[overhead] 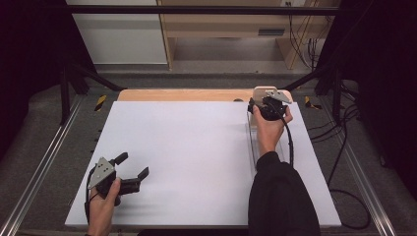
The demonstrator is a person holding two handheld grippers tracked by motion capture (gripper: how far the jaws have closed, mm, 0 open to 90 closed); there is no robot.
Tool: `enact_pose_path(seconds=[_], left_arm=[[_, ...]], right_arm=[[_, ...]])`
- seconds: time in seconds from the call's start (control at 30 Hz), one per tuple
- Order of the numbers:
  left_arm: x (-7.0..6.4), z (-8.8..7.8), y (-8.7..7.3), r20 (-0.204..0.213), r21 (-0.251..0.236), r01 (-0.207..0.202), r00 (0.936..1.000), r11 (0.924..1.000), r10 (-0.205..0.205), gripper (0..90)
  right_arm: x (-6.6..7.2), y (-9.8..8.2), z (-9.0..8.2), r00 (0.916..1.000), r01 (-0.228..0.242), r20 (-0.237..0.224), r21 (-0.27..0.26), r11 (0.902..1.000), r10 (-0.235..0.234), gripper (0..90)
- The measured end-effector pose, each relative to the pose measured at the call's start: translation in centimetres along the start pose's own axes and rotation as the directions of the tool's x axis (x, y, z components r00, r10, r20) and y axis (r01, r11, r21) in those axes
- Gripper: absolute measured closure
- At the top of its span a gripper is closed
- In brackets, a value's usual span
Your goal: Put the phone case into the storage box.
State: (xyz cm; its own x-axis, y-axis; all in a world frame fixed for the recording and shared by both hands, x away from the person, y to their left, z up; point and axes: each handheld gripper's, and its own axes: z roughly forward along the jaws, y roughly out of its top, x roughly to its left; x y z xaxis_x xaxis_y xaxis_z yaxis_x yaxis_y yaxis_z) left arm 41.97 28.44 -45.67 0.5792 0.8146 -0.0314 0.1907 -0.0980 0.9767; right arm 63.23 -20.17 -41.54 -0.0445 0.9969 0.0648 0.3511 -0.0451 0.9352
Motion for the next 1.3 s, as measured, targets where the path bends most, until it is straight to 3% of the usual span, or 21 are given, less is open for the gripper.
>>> enact_pose_path(seconds=[1.3], left_arm=[[-0.03,0.05,0.0,0.002,0.0,0.001,1.0,1.0,-0.001,2.6]], right_arm=[[0.06,-0.7,0.47,0.9999,0.003,-0.013,0.037,0.9993,-0.003,11.6]])
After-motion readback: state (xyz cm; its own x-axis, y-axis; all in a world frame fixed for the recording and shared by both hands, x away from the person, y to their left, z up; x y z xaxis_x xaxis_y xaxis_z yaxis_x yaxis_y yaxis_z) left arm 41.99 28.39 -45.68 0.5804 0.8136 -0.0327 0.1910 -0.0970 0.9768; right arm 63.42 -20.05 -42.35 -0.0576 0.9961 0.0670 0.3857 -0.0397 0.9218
